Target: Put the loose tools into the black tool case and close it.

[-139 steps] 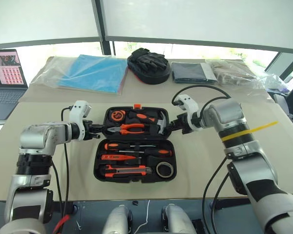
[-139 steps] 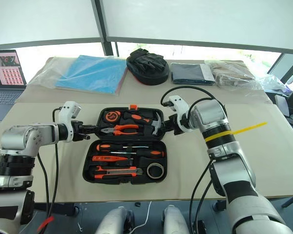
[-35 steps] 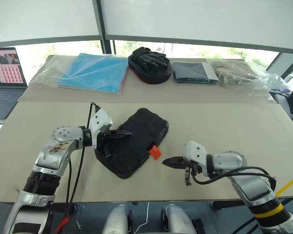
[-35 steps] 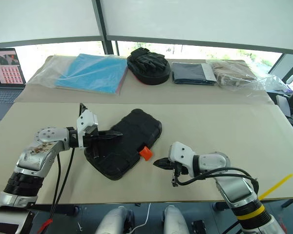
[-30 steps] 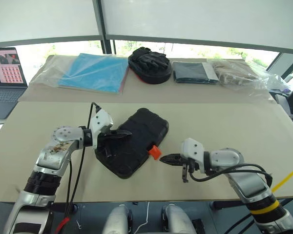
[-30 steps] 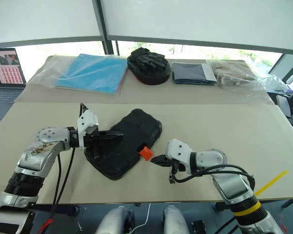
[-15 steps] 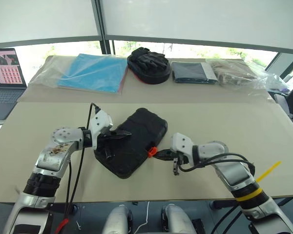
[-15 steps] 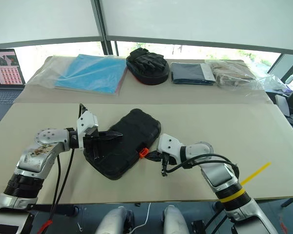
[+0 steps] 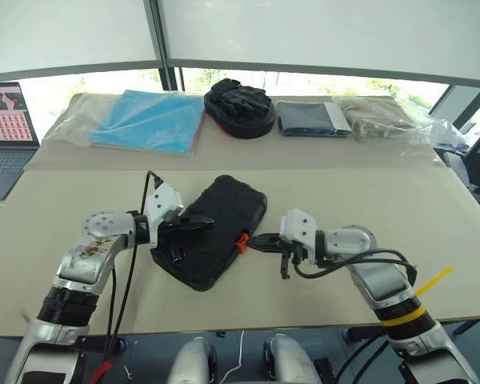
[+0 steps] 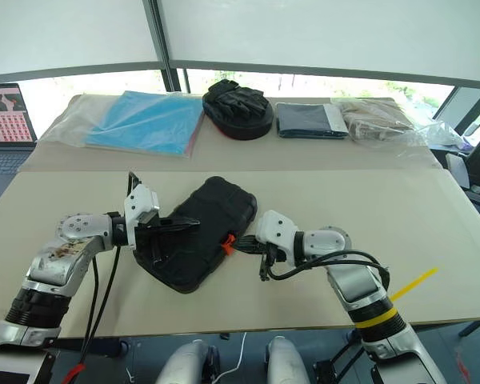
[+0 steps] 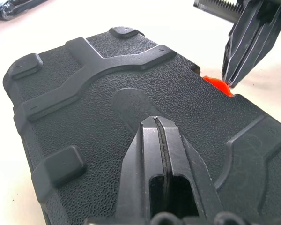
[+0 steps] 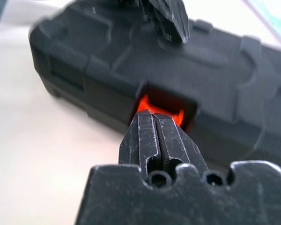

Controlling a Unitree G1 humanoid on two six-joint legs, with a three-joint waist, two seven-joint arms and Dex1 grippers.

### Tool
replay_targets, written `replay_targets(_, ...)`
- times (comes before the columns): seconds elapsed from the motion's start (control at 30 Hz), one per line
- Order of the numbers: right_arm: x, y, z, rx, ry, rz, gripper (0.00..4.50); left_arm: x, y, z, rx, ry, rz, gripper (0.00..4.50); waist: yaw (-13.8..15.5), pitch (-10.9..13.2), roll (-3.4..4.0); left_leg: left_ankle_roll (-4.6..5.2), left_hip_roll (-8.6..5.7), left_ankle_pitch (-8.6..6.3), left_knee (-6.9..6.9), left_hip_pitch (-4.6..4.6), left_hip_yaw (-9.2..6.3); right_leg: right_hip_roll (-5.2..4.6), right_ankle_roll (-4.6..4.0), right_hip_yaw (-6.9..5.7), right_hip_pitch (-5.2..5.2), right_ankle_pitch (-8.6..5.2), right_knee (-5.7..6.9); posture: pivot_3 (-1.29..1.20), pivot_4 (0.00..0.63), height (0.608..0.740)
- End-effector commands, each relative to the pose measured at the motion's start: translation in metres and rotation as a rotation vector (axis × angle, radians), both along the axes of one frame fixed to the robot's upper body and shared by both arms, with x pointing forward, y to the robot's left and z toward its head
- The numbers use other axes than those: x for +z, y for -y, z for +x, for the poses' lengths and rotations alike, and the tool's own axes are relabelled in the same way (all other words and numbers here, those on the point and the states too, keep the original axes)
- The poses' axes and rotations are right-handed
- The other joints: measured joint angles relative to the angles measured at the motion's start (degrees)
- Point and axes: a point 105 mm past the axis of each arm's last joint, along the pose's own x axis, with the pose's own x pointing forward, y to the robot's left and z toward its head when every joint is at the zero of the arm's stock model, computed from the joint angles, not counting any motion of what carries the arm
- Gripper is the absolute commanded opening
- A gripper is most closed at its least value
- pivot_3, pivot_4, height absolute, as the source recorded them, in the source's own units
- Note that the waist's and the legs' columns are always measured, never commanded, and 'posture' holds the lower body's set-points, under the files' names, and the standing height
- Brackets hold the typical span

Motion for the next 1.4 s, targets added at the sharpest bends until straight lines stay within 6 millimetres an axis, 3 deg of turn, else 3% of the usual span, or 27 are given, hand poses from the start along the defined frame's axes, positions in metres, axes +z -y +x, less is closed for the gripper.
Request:
replay_targets(0.03,0.005,-0.004,0.003,-0.001,0.037,0.015,0.0,-0.021,-0.004,-0.003,0.016,-0.061,0.033,0.01,0.01,0.0,0.0,0.0,0.0,0.0,0.0,0.0,0.0,0.0,0.0,0.0,0.0,0.0,0.0,0.0,0.15,0.74)
replay_targets(0.13,-0.008,0.0,0.001,0.009,0.011,-0.05,0.0,-0.023,-0.005,-0.003,0.018,-0.059,0.036,0.01,0.01,-0.01,0.02,0.0,0.0,0.0,0.0,0.04,0.01,0.0,-0.01,0.01,0.03,0.0,0.0,0.0,0.15,0.74)
replay_targets(0.33,-0.004,0.009,-0.004,0.011,-0.032,-0.037,0.0,-0.024,-0.009,-0.003,0.025,-0.056,0.043,0.01,0.03,-0.04,0.07,0.0,0.01,0.0,-0.01,0.08,0.02,-0.01,-0.03,0.01,0.05,-0.02,0.01,0.0,0.15,0.74)
replay_targets(0.47,-0.012,0.015,-0.006,0.001,-0.069,-0.064,0.0,-0.025,-0.009,-0.003,0.026,-0.055,0.043,0.01,0.01,-0.05,0.08,0.0,0.01,0.0,-0.03,0.09,0.04,-0.02,-0.04,0.02,0.05,-0.02,0.01,0.0,0.15,0.74)
replay_targets(0.9,-0.014,-0.003,0.019,-0.037,-0.006,-0.041,0.0,-0.033,-0.008,-0.009,0.015,-0.072,0.073,0.01,-0.27,-0.06,0.09,0.0,0.03,0.0,-0.06,0.11,0.08,0.01,-0.08,0.04,0.02,-0.05,0.02,0.0,0.15,0.74)
replay_targets(1.4,0.0,-0.028,0.021,0.005,0.029,0.018,0.0,-0.047,-0.015,-0.019,0.031,-0.13,0.113,0.01,-0.92,-0.06,0.11,-0.05,0.11,0.03,-0.19,0.22,0.1,0.08,-0.23,0.09,-0.04,-0.14,0.14,0.0,0.15,0.74)
